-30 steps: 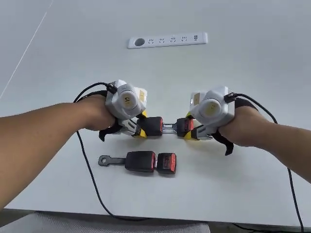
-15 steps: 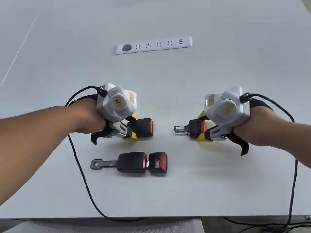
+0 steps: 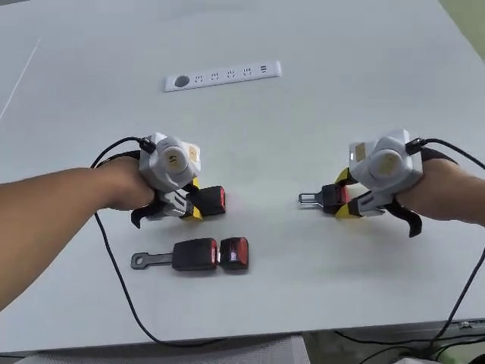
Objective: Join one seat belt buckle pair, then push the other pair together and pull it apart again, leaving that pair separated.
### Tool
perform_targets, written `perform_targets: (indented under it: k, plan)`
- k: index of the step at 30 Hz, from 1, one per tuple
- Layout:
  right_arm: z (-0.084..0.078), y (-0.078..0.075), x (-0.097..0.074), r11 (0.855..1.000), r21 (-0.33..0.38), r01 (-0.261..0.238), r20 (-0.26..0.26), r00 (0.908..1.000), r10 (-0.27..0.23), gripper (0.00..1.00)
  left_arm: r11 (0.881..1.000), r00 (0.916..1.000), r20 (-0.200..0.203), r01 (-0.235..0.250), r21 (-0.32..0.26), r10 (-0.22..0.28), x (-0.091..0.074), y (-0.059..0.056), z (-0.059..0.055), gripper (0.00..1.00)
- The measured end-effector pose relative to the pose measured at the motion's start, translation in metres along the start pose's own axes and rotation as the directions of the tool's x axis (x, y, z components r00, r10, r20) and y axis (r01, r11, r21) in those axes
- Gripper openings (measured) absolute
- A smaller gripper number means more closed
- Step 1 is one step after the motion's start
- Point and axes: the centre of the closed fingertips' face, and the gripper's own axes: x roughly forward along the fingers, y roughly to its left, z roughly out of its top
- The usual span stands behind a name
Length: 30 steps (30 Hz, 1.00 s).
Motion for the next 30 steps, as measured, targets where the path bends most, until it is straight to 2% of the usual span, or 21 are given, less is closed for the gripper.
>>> perform_targets:
  k: [4,7,12,13,14,15,16,21,22,27,30]
  plan:
    - [-0.008,-0.004,-0.004,1.000,0.014,0.018,-0.021,0.9996,-0.017,0.34,1.000,1.0000,0.002,-0.007,-0.011,0.007,0.000,-0.001,-0.001,0.33]
    - [-0.008,-0.004,-0.004,1.000,0.012,0.022,-0.024,0.9995,-0.022,0.35,0.999,0.9997,-0.026,-0.004,-0.053,0.003,0.000,0.001,-0.001,0.33]
    - [-0.008,-0.004,-0.004,1.000,-0.001,0.024,-0.029,0.9993,-0.024,0.36,0.999,0.9991,-0.043,-0.007,-0.037,0.005,0.000,0.000,-0.001,0.34]
    - [-0.009,-0.006,-0.004,0.999,0.002,0.033,-0.031,0.9990,-0.033,0.39,0.999,0.9991,-0.040,-0.013,-0.035,0.012,-0.001,0.000,0.000,0.34]
    - [-0.008,-0.013,-0.005,0.997,0.007,0.076,-0.028,0.9967,-0.076,0.43,0.999,0.9991,-0.040,-0.018,-0.037,0.016,-0.001,0.001,0.000,0.34]
    - [-0.009,-0.013,-0.006,0.997,0.011,0.078,-0.036,0.9964,-0.077,0.47,0.999,0.9977,-0.054,-0.041,0.005,0.041,-0.004,0.003,-0.001,0.34]
    - [-0.011,-0.012,-0.006,0.997,0.023,0.077,-0.041,0.9963,-0.076,0.48,0.998,0.9977,-0.039,-0.053,0.042,0.054,-0.006,0.003,0.002,0.34]
    - [-0.009,-0.009,-0.015,0.993,0.059,0.098,-0.021,0.9951,-0.097,0.51,0.994,0.9933,0.024,-0.113,-0.009,0.113,-0.029,0.003,0.011,0.35]
    - [-0.005,-0.006,-0.018,0.991,0.089,0.099,0.000,0.9951,-0.099,0.51,0.993,0.9929,0.029,-0.115,-0.013,0.115,-0.032,0.000,0.010,0.36]
    - [0.012,0.006,-0.033,0.982,0.134,0.133,0.056,0.9883,-0.142,0.52,0.990,0.9895,0.045,-0.137,-0.021,0.138,-0.049,-0.021,-0.002,0.41]
    - [0.023,0.016,-0.042,0.976,0.162,0.148,0.093,0.9820,-0.164,0.54,0.982,0.9801,0.081,-0.175,-0.077,0.181,-0.061,-0.030,-0.007,0.46]
